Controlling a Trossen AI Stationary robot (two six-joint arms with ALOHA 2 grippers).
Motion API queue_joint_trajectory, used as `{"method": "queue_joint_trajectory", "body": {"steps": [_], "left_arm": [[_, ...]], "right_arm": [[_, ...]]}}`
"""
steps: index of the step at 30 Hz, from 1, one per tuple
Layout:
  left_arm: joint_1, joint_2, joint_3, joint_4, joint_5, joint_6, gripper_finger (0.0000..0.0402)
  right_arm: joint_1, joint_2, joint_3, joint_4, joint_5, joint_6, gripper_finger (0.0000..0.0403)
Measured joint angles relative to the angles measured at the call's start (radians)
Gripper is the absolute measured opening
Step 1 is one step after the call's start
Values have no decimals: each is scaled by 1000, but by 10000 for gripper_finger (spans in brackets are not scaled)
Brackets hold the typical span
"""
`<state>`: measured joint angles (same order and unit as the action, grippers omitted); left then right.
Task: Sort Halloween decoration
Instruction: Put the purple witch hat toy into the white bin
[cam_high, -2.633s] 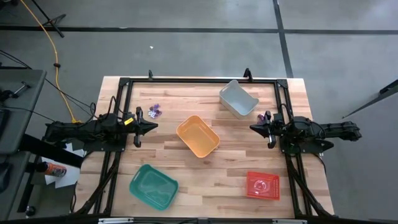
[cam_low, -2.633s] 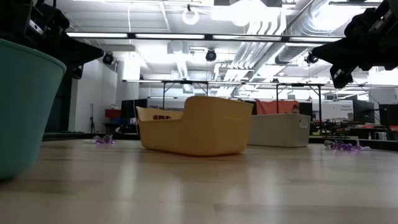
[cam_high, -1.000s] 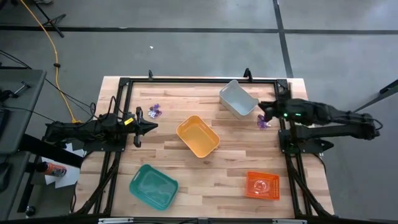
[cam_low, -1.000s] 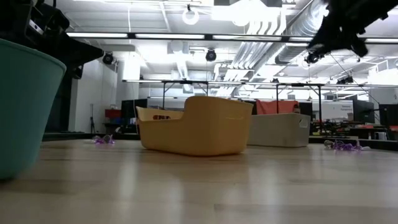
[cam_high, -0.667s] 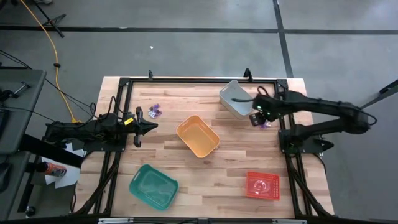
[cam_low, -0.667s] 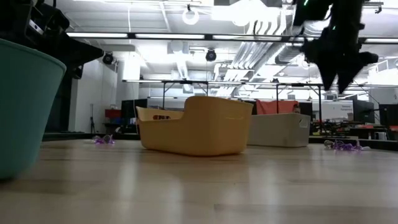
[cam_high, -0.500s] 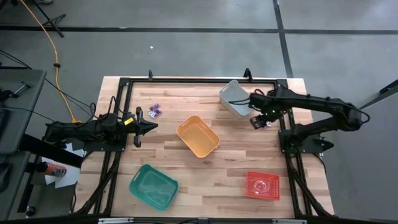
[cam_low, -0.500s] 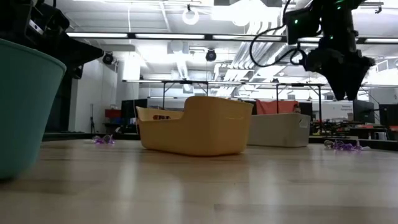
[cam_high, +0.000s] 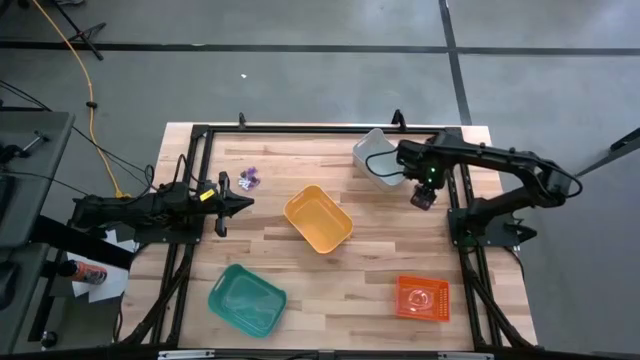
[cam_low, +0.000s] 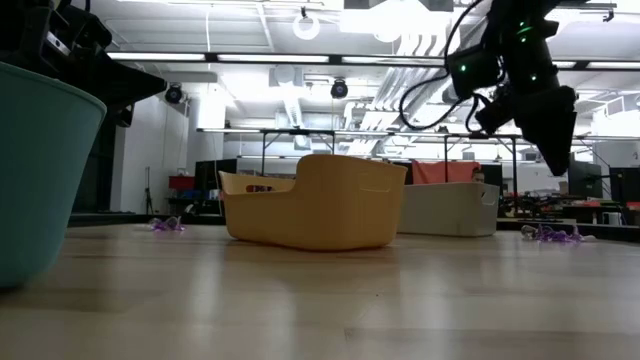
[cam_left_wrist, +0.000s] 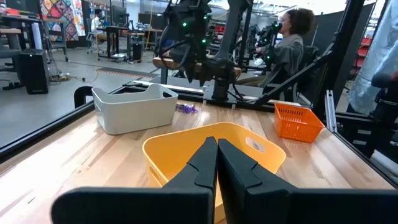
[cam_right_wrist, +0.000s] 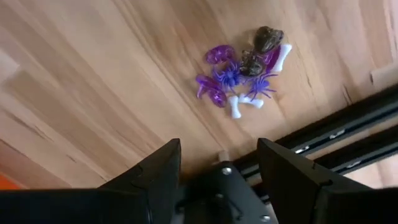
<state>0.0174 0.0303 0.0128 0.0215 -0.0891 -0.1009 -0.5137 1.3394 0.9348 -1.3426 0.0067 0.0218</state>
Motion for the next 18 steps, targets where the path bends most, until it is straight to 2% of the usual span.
{"method": "queue_joint_trajectory", "body": {"steps": [7, 12, 18], "left_arm": [[0, 0, 0, 0, 0, 0, 1], [0, 0, 0, 0, 0, 0, 1], [0, 0, 0, 0, 1, 0, 1]], "right_arm": [[-4, 22, -13, 52, 0, -206, 206], [-11, -74, -160, 116, 0, -230, 206], [-12, -150, -161, 222, 34, -297, 206]]}}
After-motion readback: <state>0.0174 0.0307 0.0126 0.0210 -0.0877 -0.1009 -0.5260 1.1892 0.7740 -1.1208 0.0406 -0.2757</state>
